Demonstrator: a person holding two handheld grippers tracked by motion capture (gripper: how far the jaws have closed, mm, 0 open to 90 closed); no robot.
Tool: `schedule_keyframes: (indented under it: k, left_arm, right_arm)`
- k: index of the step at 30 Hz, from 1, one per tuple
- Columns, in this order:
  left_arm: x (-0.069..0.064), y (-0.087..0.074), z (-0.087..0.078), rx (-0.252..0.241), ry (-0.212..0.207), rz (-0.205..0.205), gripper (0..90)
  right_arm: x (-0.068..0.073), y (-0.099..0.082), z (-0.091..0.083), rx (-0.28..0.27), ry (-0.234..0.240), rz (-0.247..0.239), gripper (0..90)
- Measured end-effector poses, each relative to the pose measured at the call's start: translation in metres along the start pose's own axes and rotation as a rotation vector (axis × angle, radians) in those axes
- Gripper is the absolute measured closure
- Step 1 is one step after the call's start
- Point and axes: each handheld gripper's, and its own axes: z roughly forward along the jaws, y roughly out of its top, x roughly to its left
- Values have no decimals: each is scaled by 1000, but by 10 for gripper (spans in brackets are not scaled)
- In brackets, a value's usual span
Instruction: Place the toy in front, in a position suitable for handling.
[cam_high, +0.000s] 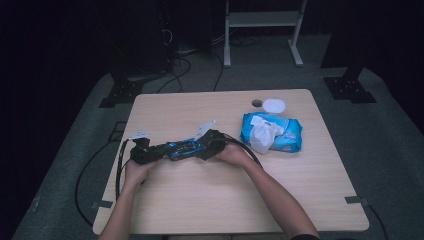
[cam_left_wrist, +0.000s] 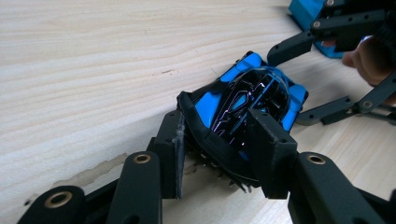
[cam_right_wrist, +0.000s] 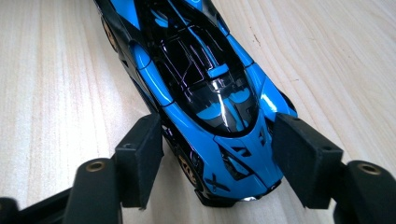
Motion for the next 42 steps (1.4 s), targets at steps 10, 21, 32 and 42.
schedule_keyframes:
  k: [10,21,32,42]
  left_arm:
    - [-2,0,2,17,19,25,586]
    - [-1,0,2,19,22,34,585]
    - [-1,-1,2,26,28,48,584]
    - [-3,0,1,24,39,74,586]
  right_arm:
    - [2,0,0,3,-19,-25,329]
    - [3,0,0,10,-35,-48,347]
    - [4,1,0,17,-41,-64,355]
    - [6,4,-2,42,-48,-101,367]
